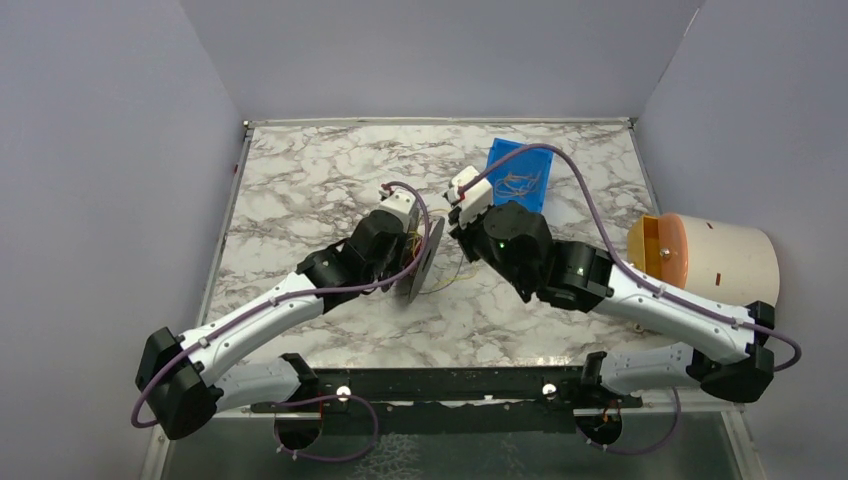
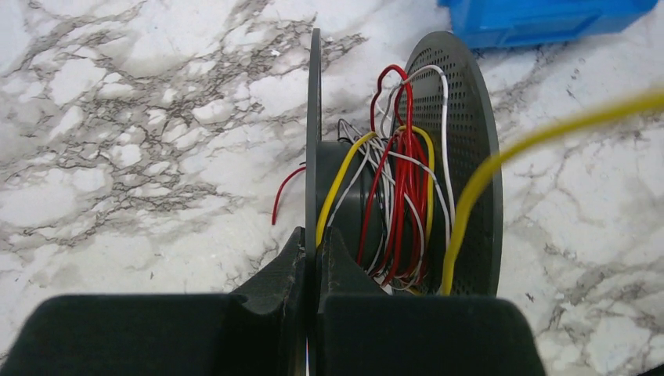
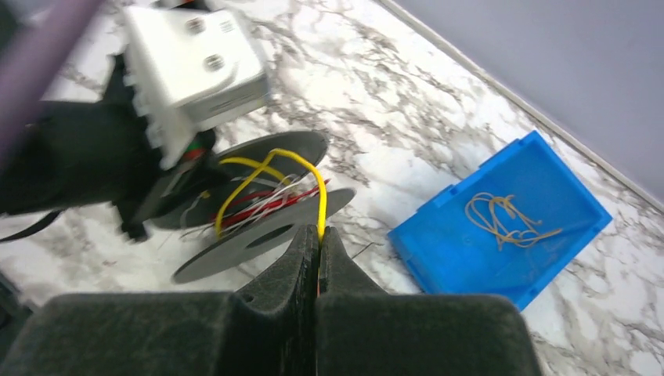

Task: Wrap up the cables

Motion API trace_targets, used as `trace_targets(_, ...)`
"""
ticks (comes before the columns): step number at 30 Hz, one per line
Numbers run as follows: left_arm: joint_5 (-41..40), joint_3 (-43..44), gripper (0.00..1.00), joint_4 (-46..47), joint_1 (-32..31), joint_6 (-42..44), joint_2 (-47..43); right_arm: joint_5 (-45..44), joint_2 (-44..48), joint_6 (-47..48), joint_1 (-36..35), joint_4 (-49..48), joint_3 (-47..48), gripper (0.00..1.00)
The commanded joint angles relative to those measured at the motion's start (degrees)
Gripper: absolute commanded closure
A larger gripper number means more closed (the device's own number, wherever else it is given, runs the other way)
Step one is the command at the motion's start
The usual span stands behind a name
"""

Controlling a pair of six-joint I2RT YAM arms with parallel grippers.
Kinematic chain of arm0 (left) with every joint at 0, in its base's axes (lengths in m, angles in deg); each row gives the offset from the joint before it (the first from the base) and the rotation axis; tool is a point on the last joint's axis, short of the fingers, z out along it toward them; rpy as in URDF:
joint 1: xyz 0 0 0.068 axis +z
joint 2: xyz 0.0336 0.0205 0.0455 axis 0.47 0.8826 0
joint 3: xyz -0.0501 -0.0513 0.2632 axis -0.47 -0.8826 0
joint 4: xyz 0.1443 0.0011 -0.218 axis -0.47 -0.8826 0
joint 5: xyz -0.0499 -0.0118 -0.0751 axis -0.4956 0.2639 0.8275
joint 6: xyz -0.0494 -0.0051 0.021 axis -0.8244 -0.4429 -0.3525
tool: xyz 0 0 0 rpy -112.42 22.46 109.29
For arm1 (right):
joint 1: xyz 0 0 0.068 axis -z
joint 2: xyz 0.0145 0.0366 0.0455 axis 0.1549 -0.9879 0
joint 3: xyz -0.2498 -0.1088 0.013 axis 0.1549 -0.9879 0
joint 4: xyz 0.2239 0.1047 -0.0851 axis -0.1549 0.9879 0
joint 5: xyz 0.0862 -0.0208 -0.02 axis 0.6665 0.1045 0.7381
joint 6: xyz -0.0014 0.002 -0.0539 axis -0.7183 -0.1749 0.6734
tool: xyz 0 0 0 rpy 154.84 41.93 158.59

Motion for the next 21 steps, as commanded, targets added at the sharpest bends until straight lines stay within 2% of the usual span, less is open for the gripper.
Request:
trace_targets(1,6.7,0.0,1.0,-2.4,-0.7,3.1,-4.2,7.5,-1.8,4.6,6.8,-7.3,0.0,0.99)
trace_targets(13,18.5,-0.5,1.0,-6.9,-0.8,12.8,-11.7,17.7,-9.5,1.6,22.9,-12.3,-3.6,0.99)
trace_targets(21,24.5,-0.5,1.0,-7.4,-0.9,16.7,-15.4,24.8,-11.2,-2.1,26.4,-15.0,-10.4,0.99)
